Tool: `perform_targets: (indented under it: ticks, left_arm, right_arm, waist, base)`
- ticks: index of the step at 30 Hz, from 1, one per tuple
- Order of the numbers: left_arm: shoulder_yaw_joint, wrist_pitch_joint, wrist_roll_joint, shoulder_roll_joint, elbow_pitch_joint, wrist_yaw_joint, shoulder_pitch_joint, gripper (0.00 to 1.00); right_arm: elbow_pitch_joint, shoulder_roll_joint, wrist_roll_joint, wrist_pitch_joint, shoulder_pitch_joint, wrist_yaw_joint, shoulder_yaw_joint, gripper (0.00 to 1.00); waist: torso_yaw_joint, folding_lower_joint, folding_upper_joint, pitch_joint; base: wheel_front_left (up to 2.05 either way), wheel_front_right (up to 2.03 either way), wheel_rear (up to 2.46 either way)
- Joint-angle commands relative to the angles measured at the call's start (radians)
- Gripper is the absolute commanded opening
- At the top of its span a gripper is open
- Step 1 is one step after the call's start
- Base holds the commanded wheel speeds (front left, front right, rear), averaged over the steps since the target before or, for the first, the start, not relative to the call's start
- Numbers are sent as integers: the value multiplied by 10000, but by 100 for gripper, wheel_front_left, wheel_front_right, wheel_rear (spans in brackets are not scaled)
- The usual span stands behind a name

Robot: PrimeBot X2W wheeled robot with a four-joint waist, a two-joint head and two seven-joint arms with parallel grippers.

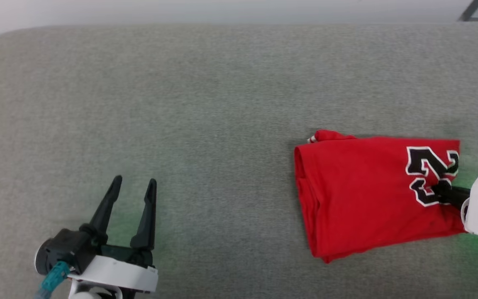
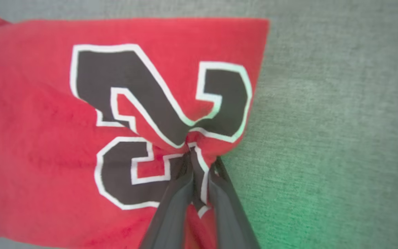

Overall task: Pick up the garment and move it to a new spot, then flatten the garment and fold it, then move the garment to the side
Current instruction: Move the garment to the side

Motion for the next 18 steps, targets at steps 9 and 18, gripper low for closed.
perform_targets:
  ticks: [9,18]
  left_arm:
    - [-218,-6,-7,417,-627,-27,-331,100]
    - [-239,-8,323,961,-1142,-27,-692,100]
  right_arm:
    - [340,-377,129,-1409,233,-17,-894,0]
    - [1248,-899,-542,-2691,-571,-15,-1579,0]
  waist:
    - [-1628,0,-1,85]
    - [-2559,0,-1,406]
  base:
    - [0,0,0]
    - [0,0,0]
